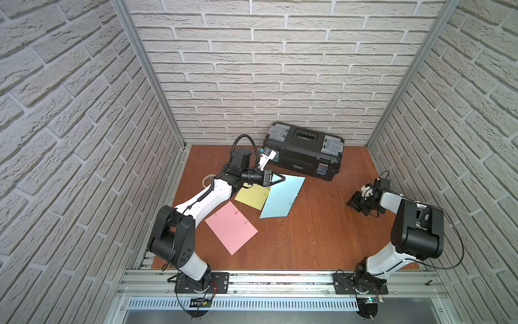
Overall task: Unclip the paperclips from the documents
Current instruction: Place the paper clip at the center of the board, then adjust the document.
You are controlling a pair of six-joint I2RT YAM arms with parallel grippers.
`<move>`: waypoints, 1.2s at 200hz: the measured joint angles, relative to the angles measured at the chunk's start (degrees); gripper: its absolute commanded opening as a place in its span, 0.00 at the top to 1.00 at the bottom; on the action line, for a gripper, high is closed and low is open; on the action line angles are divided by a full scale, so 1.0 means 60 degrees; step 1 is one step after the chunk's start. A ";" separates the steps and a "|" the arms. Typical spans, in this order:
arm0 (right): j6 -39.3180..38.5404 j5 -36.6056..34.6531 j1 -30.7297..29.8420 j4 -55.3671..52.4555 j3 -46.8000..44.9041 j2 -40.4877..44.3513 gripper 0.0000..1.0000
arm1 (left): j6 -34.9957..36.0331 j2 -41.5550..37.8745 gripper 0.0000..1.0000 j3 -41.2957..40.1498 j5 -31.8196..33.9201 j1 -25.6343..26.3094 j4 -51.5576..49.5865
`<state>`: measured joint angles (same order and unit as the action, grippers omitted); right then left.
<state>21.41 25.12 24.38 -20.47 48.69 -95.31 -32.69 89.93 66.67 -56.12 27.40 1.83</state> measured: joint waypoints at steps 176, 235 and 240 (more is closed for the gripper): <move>-0.1687 -0.0080 -0.3213 -0.1909 0.1049 0.2353 0.40 | -0.1071 0.0011 1.00 -0.0488 -0.0466 -0.0386 0.1792; -0.2663 0.3493 -0.4652 0.0015 0.0739 0.3606 0.22 | -0.1162 -0.0015 1.00 -0.0488 -0.0925 -0.0546 0.1905; -0.2728 0.3705 -0.4779 0.0168 0.0725 0.3614 0.22 | -0.1158 -0.0022 1.00 -0.0488 -0.0976 -0.0546 0.1898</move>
<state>5.04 47.35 -4.29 -19.46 53.04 -73.63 -39.64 89.80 63.75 -61.98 24.12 13.21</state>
